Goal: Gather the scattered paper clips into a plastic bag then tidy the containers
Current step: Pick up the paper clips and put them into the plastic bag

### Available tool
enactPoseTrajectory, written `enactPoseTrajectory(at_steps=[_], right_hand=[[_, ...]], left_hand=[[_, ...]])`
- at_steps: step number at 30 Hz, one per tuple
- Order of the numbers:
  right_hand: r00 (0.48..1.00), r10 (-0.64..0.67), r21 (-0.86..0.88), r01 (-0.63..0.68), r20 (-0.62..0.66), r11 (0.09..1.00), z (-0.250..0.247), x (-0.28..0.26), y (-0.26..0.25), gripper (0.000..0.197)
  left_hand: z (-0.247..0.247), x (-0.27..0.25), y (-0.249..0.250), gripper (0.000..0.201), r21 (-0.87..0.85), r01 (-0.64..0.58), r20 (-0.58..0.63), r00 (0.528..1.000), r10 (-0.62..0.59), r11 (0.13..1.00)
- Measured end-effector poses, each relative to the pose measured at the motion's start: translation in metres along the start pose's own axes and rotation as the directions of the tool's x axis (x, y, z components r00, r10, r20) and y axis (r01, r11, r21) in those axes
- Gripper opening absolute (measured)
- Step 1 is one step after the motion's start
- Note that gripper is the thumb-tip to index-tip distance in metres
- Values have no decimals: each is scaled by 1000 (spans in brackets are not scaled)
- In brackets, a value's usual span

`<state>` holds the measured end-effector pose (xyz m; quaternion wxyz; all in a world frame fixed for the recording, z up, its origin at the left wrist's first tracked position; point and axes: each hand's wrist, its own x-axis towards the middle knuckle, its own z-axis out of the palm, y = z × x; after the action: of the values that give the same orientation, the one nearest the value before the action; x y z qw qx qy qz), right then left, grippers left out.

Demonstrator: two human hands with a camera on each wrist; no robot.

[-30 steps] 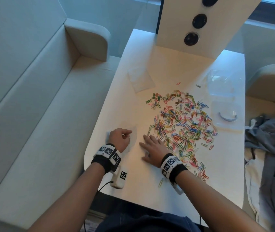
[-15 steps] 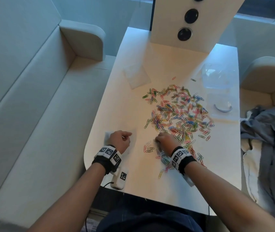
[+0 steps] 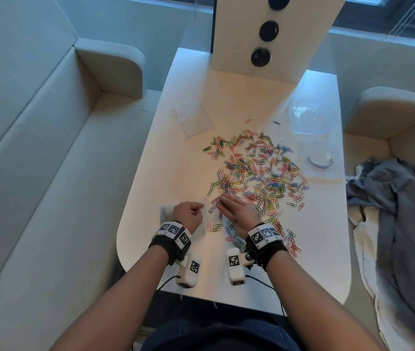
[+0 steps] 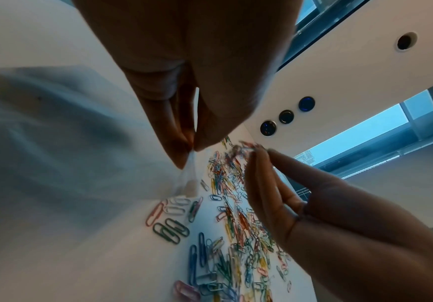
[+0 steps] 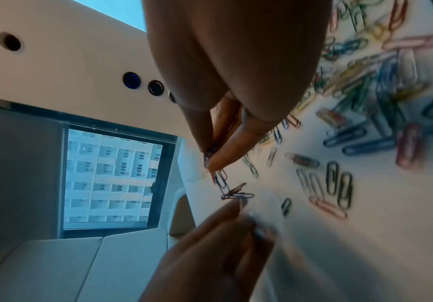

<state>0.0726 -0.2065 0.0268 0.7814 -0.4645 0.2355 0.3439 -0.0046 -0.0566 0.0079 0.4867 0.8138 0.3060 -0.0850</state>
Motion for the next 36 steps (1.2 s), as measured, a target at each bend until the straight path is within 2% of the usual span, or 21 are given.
enactPoseTrajectory(at_steps=[3,6,8,10,13,16,18,19,22,23,24,25,27,29,31,36], right_hand=[[1000,8,-10,-8,-1,1000,8,0,19,18],[998,-51,-228,40,-42,973,11,1,30,13],[996,-77,-405,55,-38,912,11,5,33,9],[993,-116,-635,108,29,765,14,8,33,19],[976,-155,-882,205,153,424,21,10,27,31],[953,-201,-932,272,226,239,30,9,16,15],[931,-177,-929,345,320,136,36,6,10,9],[917,-180,-916,381,356,126,38,6,7,9],[898,-301,-863,408,321,297,38,16,-3,11],[889,-340,-870,406,306,279,36,22,-5,13],[881,-341,-897,403,327,180,34,28,-5,18],[879,-281,-912,410,386,30,32,34,-2,24],[854,-2,-814,495,520,-304,27,41,15,38],[780,249,-595,606,574,-527,17,41,34,50],[732,372,-407,645,571,-647,3,39,45,64],[747,427,-251,604,510,-757,-51,23,30,88]], left_hand=[[3,-1,4,26,-6,-24,-21,999,24,1000],[-1,-1,3,25,3,-42,-41,998,42,999],[-3,-1,2,22,8,-55,-50,997,55,998],[-5,-1,2,19,2,-77,-51,996,77,997],[-8,-1,2,21,-7,-105,-50,993,105,994],[-14,-2,2,22,-8,-129,-56,990,129,992],[-19,-2,-1,22,-10,-138,-62,989,137,990],[-23,-2,-2,22,-7,-139,-71,988,138,990],[-36,-1,-9,22,-13,-117,-127,985,114,993],[-41,-1,-11,22,-18,-96,-145,985,92,995],[-47,-1,-14,22,-23,-77,-164,984,72,997],[-52,-1,-17,23,-29,-61,-178,983,55,998],[-60,-2,-22,23,-37,-45,-196,980,37,998],[-64,-3,-27,24,-34,-38,-202,979,30,999],[-67,-3,-32,24,-40,-23,-195,981,15,999],[-60,-4,-35,25,-60,25,-167,985,-35,998]])
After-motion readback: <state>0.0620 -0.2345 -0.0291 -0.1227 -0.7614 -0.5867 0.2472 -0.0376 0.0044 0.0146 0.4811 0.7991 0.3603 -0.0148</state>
